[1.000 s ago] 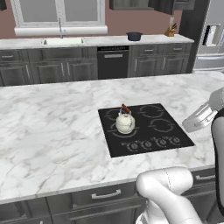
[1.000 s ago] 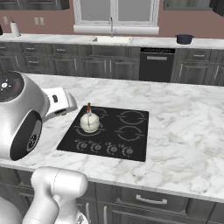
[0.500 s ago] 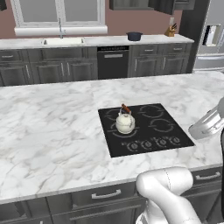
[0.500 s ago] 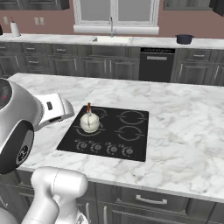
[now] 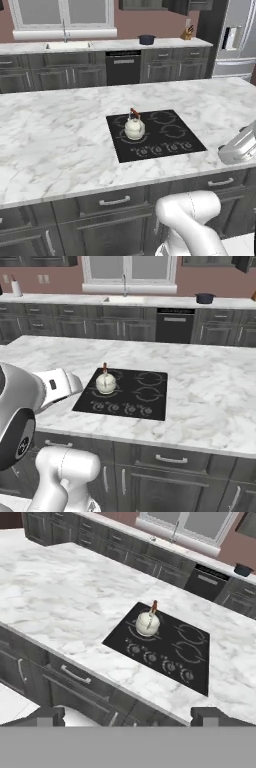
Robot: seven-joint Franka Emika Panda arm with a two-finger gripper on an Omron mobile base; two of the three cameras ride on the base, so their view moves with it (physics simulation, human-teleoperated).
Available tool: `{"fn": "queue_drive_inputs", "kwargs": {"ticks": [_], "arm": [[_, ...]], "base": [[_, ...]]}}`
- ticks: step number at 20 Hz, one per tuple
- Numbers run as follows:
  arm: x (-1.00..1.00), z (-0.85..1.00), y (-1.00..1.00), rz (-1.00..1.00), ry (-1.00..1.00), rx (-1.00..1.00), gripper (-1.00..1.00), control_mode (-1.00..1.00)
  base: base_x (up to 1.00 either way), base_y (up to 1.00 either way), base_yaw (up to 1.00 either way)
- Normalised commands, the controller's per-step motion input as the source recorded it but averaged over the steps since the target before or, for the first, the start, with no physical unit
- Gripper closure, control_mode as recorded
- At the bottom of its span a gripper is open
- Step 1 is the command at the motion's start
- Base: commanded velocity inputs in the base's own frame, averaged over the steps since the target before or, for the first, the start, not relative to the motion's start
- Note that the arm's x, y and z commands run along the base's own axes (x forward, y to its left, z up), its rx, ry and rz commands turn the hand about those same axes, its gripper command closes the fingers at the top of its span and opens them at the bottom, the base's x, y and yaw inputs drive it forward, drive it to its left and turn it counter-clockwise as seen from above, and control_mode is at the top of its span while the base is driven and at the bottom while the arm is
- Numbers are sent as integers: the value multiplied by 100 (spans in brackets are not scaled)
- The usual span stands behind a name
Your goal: Pick the kettle from the cabinet and place it on a stove burner. Then pick the pot from the counter and place it on another stove burner. Finally, turn both burners on.
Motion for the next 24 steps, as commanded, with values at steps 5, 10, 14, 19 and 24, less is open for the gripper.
{"fn": "queue_drive_inputs", "kwargs": {"ticks": [5, 10, 14, 19, 24], "arm": [[0, 0, 0, 0, 0, 0, -100, 100], [0, 0, 0, 0, 0, 0, -100, 100], [0, 0, 0, 0, 0, 0, -100, 100], [0, 0, 0, 0, 0, 0, -100, 100], [0, 0, 0, 0, 0, 0, -100, 100]], "base": [[-72, -27, -10], [-50, -58, -8], [-22, -80, -2], [-6, -87, 0], [-2, -90, 0]]}}
